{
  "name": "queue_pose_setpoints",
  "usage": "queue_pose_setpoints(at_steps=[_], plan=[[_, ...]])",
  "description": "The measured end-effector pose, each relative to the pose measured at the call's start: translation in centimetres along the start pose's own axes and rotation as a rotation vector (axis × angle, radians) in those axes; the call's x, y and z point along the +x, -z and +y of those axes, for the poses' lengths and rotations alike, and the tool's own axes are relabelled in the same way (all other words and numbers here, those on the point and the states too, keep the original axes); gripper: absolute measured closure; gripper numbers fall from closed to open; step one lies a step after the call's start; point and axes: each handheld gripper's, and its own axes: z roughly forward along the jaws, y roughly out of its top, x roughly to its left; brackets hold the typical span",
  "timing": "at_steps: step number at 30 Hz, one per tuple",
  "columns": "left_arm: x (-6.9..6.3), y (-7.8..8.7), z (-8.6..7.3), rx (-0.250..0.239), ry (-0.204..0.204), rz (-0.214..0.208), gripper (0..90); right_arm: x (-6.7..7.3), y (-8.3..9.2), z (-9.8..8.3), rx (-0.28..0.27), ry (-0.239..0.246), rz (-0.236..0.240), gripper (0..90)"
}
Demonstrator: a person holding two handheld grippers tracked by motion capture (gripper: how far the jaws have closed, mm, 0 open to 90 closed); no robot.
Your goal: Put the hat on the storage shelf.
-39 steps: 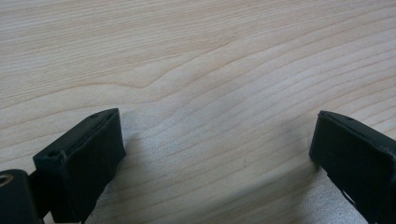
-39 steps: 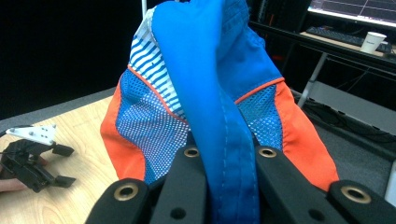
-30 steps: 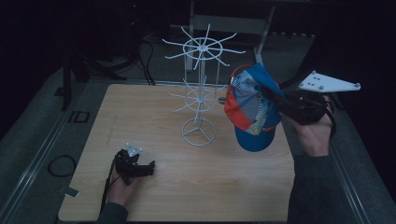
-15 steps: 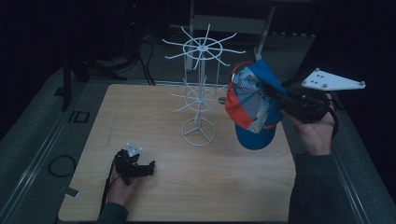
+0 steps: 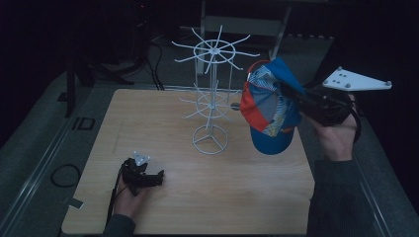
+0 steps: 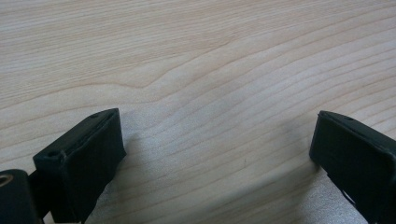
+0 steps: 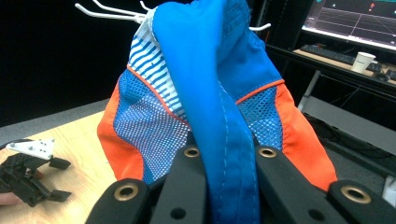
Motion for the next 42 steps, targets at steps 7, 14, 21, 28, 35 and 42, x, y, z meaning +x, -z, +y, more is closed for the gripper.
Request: queue_pose_setpoints(at_steps=[7,14,21,28,35,42], plan=[[0.0,0.0,0.0,0.000,0.000,0.001,3.4,-0.4,-0.3,0.5,-0.010,-0.002,-0.008,88.8],[0.0,0.0,0.0,0.000,0.000,0.000,3.4,-0.9,-0.6,1.1,-0.029,-0.011,-0.012,88.8],[0.0,0.0,0.0,0.006,-0.007,-0.001,3.4,-1.3,-1.6,1.6,-0.029,-0.022,-0.011,88.7],[0.0,0.0,0.0,0.003,-0.003,0.001,3.4,-1.7,-2.9,1.7,-0.019,-0.038,-0.006,88.7],[0.0,0.0,0.0,0.004,-0.002,0.001,3.4,-2.0,-4.3,1.0,0.020,-0.056,0.010,88.5],[0.0,0.0,0.0,0.001,0.001,0.000,3.4,-2.1,-5.1,0.0,0.080,-0.062,0.029,87.7]])
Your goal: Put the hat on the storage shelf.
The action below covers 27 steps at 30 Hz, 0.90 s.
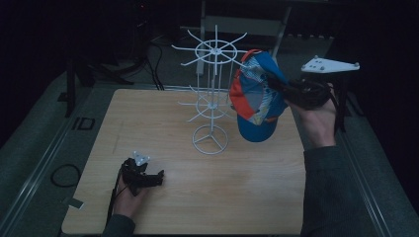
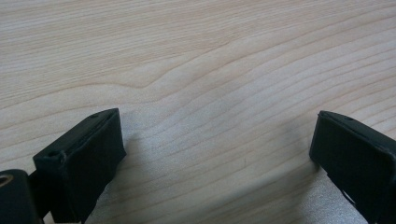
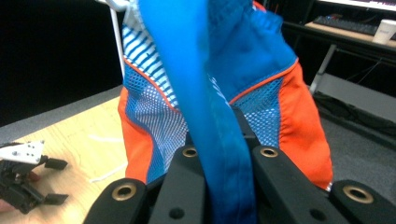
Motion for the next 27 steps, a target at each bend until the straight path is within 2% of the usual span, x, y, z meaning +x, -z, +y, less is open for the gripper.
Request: queue_pose_setpoints(at_steps=[7,15,27], plan=[[-0.02,0.01,0.00,0.000,-0.001,-0.001,3.4,-0.13,-0.38,-0.62,0.029,-0.007,0.011,86.8],[-0.02,0.01,0.01,0.001,-0.004,0.000,3.4,-0.52,0.19,-0.43,-0.006,-0.025,-0.002,87.5],[-0.02,0.01,0.01,0.002,-0.005,-0.001,3.4,-0.94,-0.45,-0.87,0.029,-0.044,0.020,82.2]])
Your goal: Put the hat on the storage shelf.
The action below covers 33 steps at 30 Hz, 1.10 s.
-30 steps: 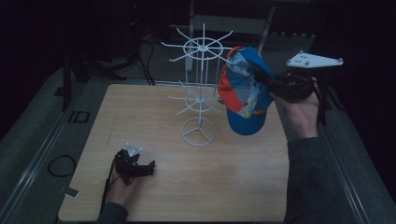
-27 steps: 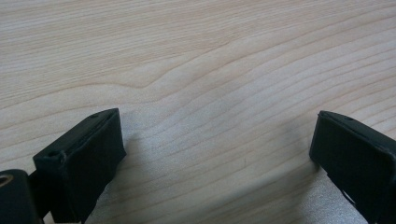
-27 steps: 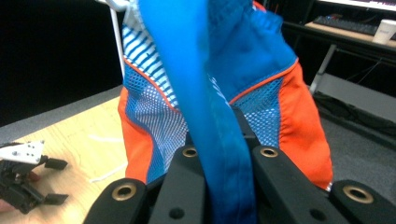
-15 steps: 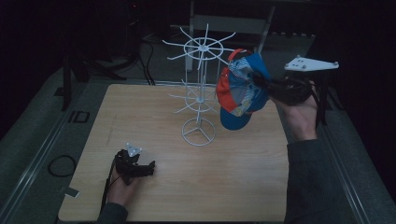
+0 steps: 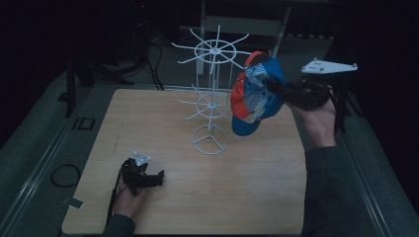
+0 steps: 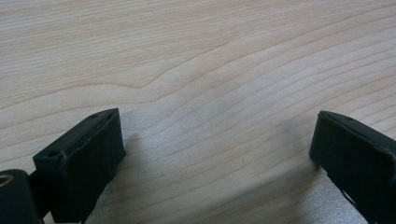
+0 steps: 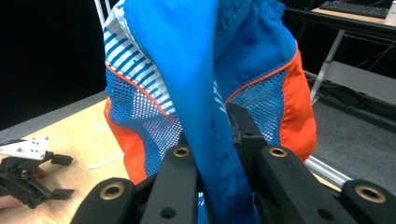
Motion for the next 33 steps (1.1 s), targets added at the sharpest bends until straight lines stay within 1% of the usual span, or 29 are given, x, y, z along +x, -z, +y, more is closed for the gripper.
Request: queue_pose_setpoints(at_steps=[4,6,8,11,15,18,20,22,27,30,33], plan=[[0.0,0.0,0.0,0.003,-0.003,0.000,3.4,-0.1,-0.2,0.3,-0.015,-0.020,0.020,82.5],[0.0,0.0,0.0,0.003,-0.003,0.000,3.4,-0.1,-0.3,0.6,-0.017,-0.025,0.023,82.6],[0.0,0.0,0.0,0.004,-0.004,-0.001,3.4,-0.2,-0.5,0.6,-0.008,-0.022,0.025,82.6],[0.0,0.0,0.0,0.003,-0.004,-0.001,3.4,-0.3,-0.9,0.4,0.009,-0.031,0.027,81.7],[0.0,0.0,0.0,0.000,-0.001,-0.002,3.4,-0.5,-1.3,0.1,0.019,-0.046,0.033,76.8],[0.0,0.0,0.0,0.000,-0.001,-0.001,3.4,-0.5,-1.4,0.1,0.025,-0.051,0.033,69.0],[0.0,0.0,0.0,0.001,-0.001,-0.001,3.4,-0.5,-1.5,0.0,0.028,-0.046,0.023,64.3],[0.0,0.0,0.0,0.000,-0.001,-0.002,3.4,-0.5,-1.6,-0.1,0.037,-0.040,-0.003,56.9],[0.0,0.0,0.0,0.000,-0.001,-0.003,3.4,-0.4,-1.6,-0.5,0.053,-0.031,-0.040,44.2],[0.0,0.0,0.0,-0.002,0.001,-0.003,3.4,-0.4,-1.6,-0.6,0.061,-0.021,-0.060,37.9],[0.0,0.0,0.0,-0.002,0.001,-0.003,3.4,-0.5,-1.4,-0.9,0.068,-0.020,-0.070,33.5]])
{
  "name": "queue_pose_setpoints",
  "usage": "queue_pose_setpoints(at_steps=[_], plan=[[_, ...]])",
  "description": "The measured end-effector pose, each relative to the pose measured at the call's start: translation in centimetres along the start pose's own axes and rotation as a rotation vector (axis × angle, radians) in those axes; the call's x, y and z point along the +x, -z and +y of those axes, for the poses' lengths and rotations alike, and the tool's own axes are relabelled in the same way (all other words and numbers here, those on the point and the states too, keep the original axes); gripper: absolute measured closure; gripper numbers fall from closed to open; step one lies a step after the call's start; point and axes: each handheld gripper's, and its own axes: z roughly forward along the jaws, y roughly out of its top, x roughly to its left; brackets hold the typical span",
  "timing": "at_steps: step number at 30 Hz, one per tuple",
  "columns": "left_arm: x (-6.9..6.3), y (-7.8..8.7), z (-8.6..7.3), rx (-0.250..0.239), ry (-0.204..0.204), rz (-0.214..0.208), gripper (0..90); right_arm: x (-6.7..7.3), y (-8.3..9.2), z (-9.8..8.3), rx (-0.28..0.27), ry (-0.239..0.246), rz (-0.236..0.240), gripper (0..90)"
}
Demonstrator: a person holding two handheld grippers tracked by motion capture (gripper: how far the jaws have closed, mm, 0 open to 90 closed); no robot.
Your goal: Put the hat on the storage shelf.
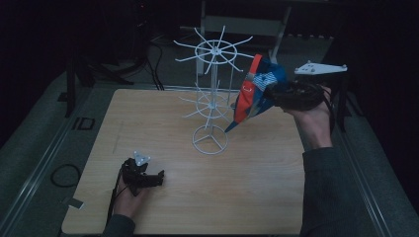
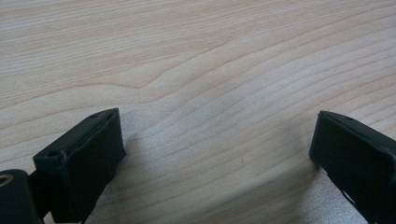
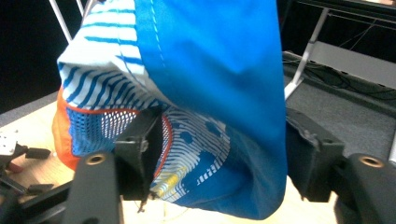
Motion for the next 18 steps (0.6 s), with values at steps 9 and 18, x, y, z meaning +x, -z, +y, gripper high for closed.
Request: queue_pose_setpoints(at_steps=[9,18], plan=[[0.0,0.0,0.0,0.002,-0.003,0.001,3.4,0.1,0.6,-0.9,0.019,0.019,-0.018,20.0],[0.0,0.0,0.0,0.002,-0.003,0.000,3.4,-0.4,1.1,-2.0,0.019,-0.006,-0.028,15.2]])
